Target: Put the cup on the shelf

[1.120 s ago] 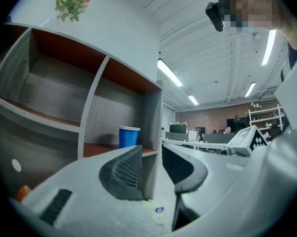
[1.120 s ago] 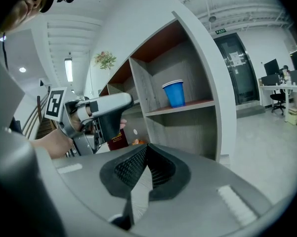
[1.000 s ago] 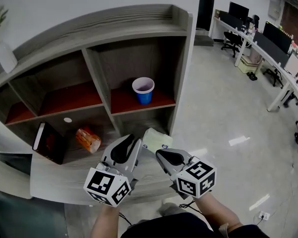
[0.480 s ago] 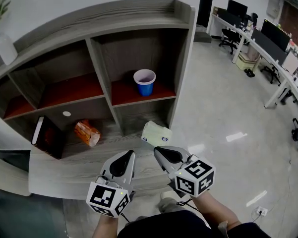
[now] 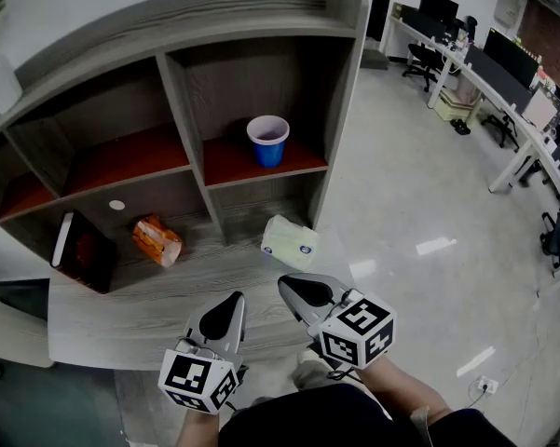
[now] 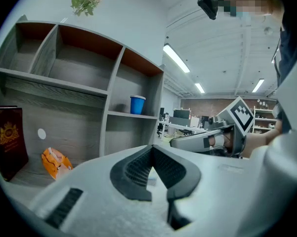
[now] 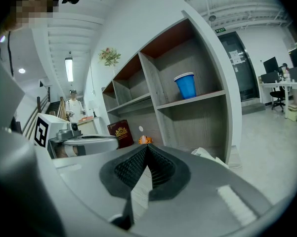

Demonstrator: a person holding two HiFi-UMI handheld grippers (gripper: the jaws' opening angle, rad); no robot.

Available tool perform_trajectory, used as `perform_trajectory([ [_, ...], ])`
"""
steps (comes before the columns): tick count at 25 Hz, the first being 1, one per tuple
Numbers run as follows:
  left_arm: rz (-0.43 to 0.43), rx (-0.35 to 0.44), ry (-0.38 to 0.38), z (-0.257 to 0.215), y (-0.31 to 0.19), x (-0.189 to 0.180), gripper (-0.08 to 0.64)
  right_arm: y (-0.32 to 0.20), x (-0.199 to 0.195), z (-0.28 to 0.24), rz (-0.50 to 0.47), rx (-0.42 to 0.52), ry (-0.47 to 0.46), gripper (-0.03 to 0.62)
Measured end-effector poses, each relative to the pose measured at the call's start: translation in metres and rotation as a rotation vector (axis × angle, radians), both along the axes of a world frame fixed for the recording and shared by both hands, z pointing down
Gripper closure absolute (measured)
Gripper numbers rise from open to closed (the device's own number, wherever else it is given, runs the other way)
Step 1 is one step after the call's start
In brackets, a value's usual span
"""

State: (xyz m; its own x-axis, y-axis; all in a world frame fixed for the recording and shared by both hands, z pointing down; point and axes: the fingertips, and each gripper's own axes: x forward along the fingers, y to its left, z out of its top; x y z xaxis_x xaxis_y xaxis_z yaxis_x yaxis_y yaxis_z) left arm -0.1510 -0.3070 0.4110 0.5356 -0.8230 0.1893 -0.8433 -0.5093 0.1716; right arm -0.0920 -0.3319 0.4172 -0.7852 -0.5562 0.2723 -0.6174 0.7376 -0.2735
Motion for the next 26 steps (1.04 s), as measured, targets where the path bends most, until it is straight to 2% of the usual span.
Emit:
perform_trajectory([
  [13,-0.008,-0.018,0.01,-0.003,0.007,-0.005,0.568,-0.002,-0.011,-0.001,-0.03,0.014,0.013,0.595],
  [19,0.0,-0.022,0.044,-0.005,0.006,0.001,0.568,-0.003,-0.011,-0.003,-0.047,0.022,0.02,0.595],
  [26,0.0,-0.038,0.031,-0.003,0.008,0.005,0.568,-0.003,-0.006,-0.006,-0.049,0.03,0.024,0.595],
])
